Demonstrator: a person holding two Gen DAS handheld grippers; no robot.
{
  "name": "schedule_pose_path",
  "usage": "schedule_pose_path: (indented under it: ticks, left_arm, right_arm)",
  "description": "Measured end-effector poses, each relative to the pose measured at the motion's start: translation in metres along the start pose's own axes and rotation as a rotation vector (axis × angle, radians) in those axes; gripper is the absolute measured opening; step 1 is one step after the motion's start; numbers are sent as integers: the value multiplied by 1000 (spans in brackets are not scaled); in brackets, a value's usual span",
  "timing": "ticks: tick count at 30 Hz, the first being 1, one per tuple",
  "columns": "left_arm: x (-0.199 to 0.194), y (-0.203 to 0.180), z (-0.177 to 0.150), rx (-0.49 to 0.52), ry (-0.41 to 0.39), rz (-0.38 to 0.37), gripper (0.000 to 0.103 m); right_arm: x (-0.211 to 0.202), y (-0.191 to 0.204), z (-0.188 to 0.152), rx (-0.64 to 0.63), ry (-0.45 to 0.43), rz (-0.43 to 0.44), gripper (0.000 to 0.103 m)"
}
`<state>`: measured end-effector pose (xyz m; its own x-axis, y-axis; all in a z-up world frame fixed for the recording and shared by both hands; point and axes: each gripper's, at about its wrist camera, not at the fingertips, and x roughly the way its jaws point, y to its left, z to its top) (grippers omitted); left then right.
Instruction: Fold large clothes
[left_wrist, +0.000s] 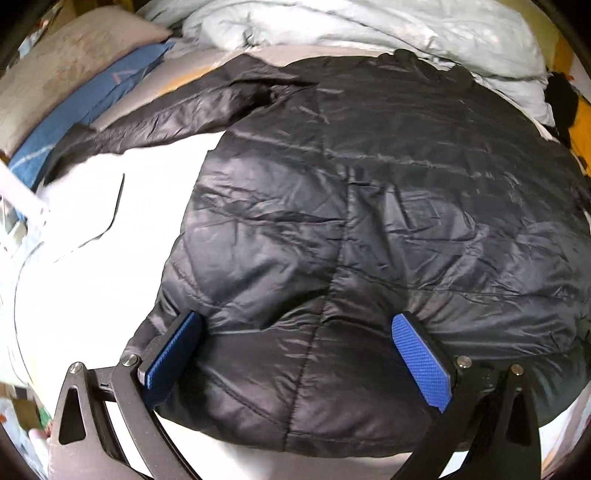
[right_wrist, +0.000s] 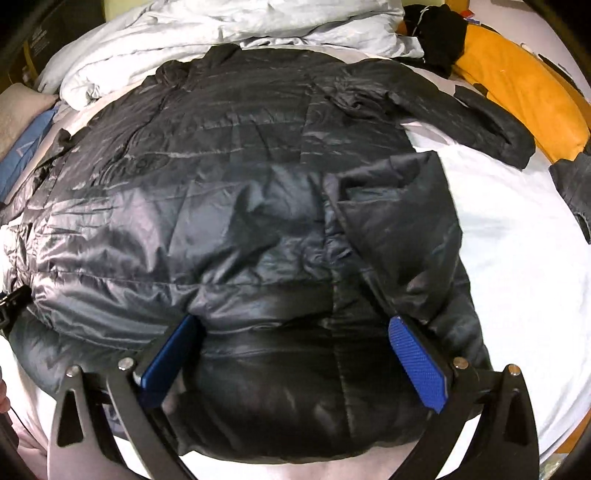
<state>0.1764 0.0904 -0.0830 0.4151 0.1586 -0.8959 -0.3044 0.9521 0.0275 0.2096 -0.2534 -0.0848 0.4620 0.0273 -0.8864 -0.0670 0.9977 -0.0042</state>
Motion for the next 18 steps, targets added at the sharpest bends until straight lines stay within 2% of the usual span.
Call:
schedule_pose_path:
  ticks: [3,8,12,13,15,16,18]
  left_arm:
    - [-9,7,-1,-9,-20,-4,102]
    - [-40,8,-3,37,-93,-156,102]
    - [-76,-7,-11,161,-223,-177,102]
    - [-83,-12,-15,199,-247,-187,102]
    - [-91,-23,-21,266,-270,-214,102]
    - [-95,-29,-27,304,-269,-227,102]
    - [-94,-39,-36,363,-259,-227,102]
  right_arm:
    - [-9,4,-3,-20,-29,-21,103]
    - [-45,8,-18,-62,-138,8,103]
    - [-73,15,-32,-123,-207,86,103]
    - [-74,19,-34,-151,-205,106,103]
    - [-70,38,-42,-275,-137,179,103]
    - [-70,43,-48,-298,-130,171,103]
    - [-69,54,-61,-345,-150,99,103]
